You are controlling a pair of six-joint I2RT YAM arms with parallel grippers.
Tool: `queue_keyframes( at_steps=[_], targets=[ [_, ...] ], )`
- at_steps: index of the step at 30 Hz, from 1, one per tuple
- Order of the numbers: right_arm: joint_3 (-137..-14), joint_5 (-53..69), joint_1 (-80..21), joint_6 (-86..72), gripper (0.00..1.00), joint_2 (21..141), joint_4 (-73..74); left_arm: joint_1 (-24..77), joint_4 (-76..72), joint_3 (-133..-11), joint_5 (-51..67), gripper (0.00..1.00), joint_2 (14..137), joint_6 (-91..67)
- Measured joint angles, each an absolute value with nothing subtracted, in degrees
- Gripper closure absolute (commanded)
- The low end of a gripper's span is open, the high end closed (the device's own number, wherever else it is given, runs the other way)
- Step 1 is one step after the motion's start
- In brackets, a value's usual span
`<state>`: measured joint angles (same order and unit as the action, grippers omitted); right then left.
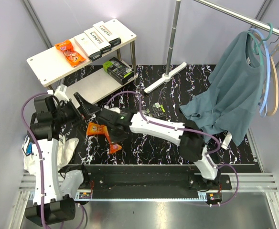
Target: Place and organize the shaving razors onto the shelf
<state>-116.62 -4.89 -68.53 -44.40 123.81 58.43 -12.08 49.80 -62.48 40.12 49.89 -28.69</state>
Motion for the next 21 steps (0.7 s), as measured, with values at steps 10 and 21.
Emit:
queue_keyframes(
  at_steps=[10,21],
  targets=[
    [-88.77,1.93,-59.83,-48.38,1.00,100.99,40.71,-8.34,46.85,-55.83,40.58,0.06,49.45,-28.53],
    [-76.01,8.08,-55.92,-49.34,1.00,87.20,27.59,7.42,30.68,-44.51,41.65,0.14,48.95,-37.93]
  ],
)
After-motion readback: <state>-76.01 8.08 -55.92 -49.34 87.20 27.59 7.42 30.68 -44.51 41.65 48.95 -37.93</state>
